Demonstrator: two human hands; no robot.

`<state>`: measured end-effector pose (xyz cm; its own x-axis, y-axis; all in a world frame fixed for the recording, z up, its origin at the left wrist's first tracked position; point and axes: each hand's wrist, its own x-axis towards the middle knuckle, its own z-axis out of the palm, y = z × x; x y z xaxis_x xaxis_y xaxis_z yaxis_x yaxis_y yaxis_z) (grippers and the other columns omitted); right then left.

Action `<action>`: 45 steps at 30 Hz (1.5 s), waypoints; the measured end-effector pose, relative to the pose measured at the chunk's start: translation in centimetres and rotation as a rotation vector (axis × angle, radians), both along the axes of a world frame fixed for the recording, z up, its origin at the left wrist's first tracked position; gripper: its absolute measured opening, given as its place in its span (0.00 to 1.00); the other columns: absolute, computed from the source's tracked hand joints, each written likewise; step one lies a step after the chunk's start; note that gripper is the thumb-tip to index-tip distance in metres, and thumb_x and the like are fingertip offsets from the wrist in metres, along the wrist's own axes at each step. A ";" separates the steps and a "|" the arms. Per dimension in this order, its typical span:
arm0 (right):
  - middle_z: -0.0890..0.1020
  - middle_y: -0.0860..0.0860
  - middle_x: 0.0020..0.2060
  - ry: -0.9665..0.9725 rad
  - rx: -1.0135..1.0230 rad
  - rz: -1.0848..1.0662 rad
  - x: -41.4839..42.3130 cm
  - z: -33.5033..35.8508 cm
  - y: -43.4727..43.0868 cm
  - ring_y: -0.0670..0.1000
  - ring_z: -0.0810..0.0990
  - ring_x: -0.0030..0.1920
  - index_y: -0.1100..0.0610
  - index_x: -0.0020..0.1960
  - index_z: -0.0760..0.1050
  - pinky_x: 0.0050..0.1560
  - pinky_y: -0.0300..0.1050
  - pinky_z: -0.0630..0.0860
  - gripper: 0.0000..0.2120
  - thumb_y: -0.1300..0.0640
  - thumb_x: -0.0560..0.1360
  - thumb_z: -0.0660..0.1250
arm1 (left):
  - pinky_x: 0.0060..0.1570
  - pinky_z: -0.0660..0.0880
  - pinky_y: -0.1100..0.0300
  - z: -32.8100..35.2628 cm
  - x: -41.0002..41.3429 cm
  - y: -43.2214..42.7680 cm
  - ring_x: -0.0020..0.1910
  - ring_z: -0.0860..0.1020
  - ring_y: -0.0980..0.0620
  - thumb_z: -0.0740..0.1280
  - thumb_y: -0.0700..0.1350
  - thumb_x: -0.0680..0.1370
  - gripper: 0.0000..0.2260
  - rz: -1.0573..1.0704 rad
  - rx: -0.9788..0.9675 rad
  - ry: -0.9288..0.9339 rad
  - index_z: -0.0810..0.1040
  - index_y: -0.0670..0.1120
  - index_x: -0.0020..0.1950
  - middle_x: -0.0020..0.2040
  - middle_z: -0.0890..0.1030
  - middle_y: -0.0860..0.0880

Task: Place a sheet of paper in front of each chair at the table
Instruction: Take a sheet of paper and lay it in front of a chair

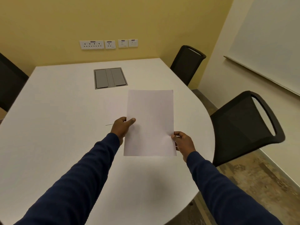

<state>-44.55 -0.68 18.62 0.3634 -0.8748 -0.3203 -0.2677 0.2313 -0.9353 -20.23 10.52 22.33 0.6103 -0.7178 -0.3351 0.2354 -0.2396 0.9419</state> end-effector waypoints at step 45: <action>0.86 0.46 0.43 -0.013 -0.433 -0.051 -32.3 18.8 -38.0 0.41 0.84 0.36 0.50 0.51 0.81 0.33 0.32 0.77 0.03 0.54 0.79 0.69 | 0.62 0.75 0.40 12.1 -29.4 -44.4 0.58 0.77 0.41 0.69 0.49 0.79 0.15 -0.062 -0.338 0.151 0.77 0.40 0.59 0.61 0.79 0.40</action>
